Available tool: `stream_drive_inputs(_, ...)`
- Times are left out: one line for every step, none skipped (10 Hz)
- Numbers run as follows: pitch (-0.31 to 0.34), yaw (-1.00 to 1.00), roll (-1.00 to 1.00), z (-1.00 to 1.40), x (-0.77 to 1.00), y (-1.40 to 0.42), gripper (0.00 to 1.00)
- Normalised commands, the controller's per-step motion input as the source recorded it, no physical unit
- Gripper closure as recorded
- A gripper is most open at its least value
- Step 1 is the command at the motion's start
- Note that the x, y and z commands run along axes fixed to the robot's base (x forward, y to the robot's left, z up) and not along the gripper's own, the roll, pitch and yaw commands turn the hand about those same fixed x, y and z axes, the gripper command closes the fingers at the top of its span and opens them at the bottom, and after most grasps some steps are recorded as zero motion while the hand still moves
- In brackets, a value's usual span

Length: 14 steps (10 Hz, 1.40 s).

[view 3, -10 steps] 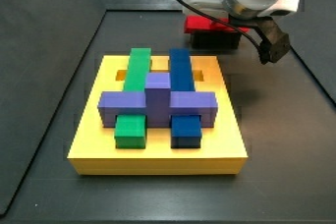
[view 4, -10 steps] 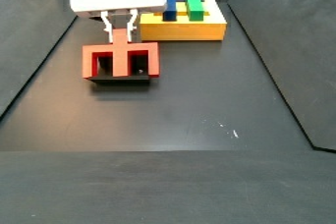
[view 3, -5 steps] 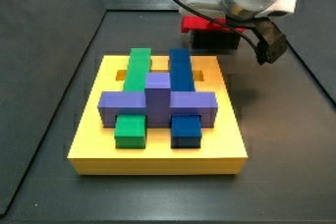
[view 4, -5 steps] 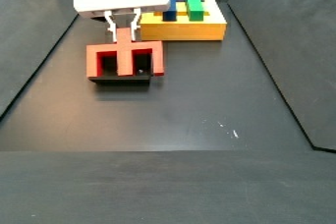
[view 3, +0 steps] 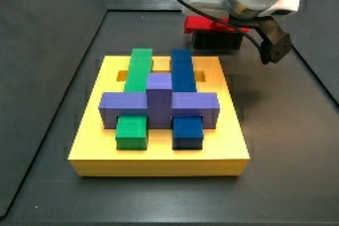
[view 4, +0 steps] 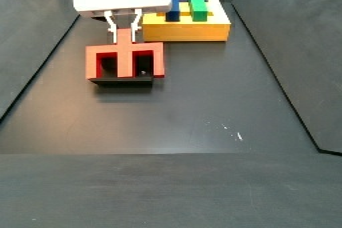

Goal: Pick up the red object. Move up. Place the red object on the fixture. Regrasp the red object. Move to above the board. Insert the red object.
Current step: Regrasp the red object, then move to above the board.

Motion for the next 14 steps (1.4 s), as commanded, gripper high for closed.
stream_drive_inputs(0.000, 0.00, 0.00, 0.00, 0.00, 0.00, 1.00)
stream_drive_inputs(0.000, 0.00, 0.00, 0.00, 0.00, 0.00, 1.00)
stream_drive_inputs(0.000, 0.00, 0.00, 0.00, 0.00, 0.00, 1.00)
stream_drive_inputs(0.000, 0.00, 0.00, 1.40, 0.00, 0.00, 1.00)
stream_drive_inputs(-0.003, -0.01, 0.00, 1.40, 0.01, 0.00, 1.00)
stream_drive_inputs(-0.011, -0.03, -0.08, 1.40, -0.02, -0.01, 1.00)
stream_drive_inputs(0.013, -0.02, -0.03, 1.40, -0.01, 0.01, 1.00)
stream_drive_inputs(0.045, -0.02, -0.01, 1.40, 0.00, -0.01, 1.00)
stream_drive_inputs(0.057, -0.01, -0.01, 1.40, 0.01, -0.02, 1.00)
stream_drive_inputs(0.073, -0.01, -0.02, 1.40, 0.03, -0.02, 1.00)
stream_drive_inputs(0.084, 0.00, -0.01, 0.78, 0.02, -0.02, 1.00)
stream_drive_inputs(0.037, -0.01, -1.00, 0.27, -0.94, -1.40, 1.00)
stream_drive_inputs(0.028, 0.00, -1.00, 0.21, -0.95, -1.40, 1.00)
stream_drive_inputs(0.010, 0.00, -1.00, 0.21, -0.99, -1.40, 1.00)
